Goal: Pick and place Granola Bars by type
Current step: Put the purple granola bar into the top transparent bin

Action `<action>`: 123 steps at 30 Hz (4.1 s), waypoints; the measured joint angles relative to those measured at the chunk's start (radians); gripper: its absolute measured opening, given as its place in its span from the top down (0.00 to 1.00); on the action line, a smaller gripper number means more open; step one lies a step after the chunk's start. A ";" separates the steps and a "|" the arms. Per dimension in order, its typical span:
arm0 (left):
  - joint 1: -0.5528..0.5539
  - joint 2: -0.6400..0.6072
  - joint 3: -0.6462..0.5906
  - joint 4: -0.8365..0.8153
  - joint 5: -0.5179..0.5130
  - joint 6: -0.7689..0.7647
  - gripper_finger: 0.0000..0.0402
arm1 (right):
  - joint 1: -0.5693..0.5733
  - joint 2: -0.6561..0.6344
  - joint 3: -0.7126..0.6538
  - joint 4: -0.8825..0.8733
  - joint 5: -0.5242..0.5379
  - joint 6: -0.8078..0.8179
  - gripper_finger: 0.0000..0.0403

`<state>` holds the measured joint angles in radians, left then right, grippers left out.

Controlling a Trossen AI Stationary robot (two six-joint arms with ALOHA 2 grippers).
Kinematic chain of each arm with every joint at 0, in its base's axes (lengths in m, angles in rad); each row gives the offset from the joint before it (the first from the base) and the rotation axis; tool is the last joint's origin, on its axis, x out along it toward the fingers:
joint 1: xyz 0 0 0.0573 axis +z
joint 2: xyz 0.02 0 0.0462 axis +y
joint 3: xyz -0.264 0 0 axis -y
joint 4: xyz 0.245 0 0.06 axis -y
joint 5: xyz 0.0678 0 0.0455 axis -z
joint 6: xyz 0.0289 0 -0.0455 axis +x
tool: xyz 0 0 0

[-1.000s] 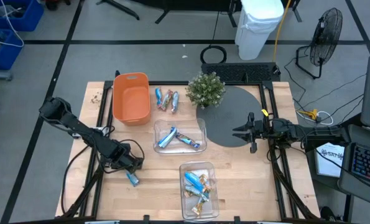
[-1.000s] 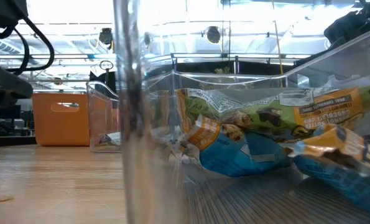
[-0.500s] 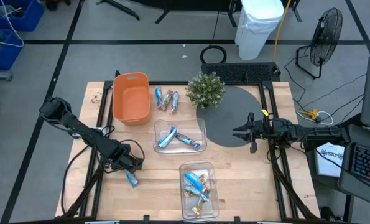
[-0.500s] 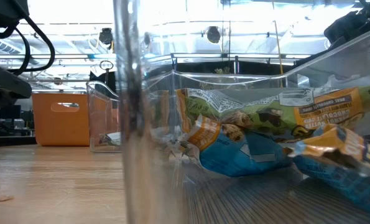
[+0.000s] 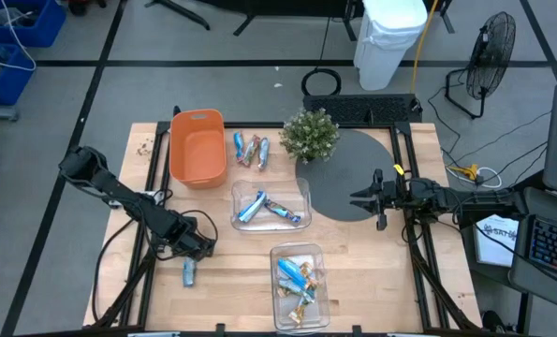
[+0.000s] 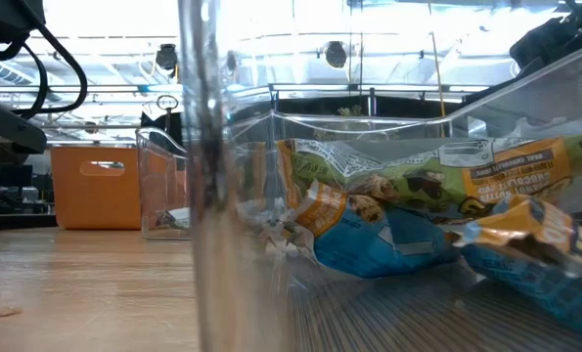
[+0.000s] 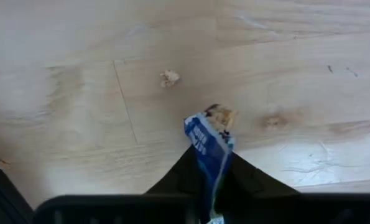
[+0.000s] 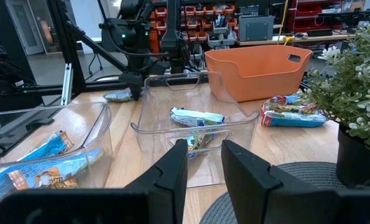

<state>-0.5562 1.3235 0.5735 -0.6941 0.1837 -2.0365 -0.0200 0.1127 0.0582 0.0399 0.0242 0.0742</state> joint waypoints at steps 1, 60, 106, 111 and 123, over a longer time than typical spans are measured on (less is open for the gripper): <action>0.000 0.000 0.000 0.000 0.000 0.007 0.92 | 0.000 0.000 0.000 0.000 0.000 0.000 0.78; 0.000 -0.322 0.256 -0.044 -0.814 1.138 0.97 | 0.000 0.000 0.000 0.000 0.000 0.000 0.78; 0.688 -0.704 -0.074 0.646 -0.308 2.178 0.97 | 0.000 0.000 0.000 0.000 0.000 0.000 0.78; 0.693 -0.680 -0.074 0.707 -0.103 2.226 0.96 | 0.000 0.000 0.000 0.000 0.000 0.000 0.78; 0.694 -0.546 -0.074 0.852 0.229 2.272 0.97 | 0.000 0.000 0.000 0.000 0.000 0.000 0.78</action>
<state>0.1374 0.7774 0.4992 0.1574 0.4131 0.2354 -0.0198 0.1123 0.0579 0.0400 0.0242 0.0739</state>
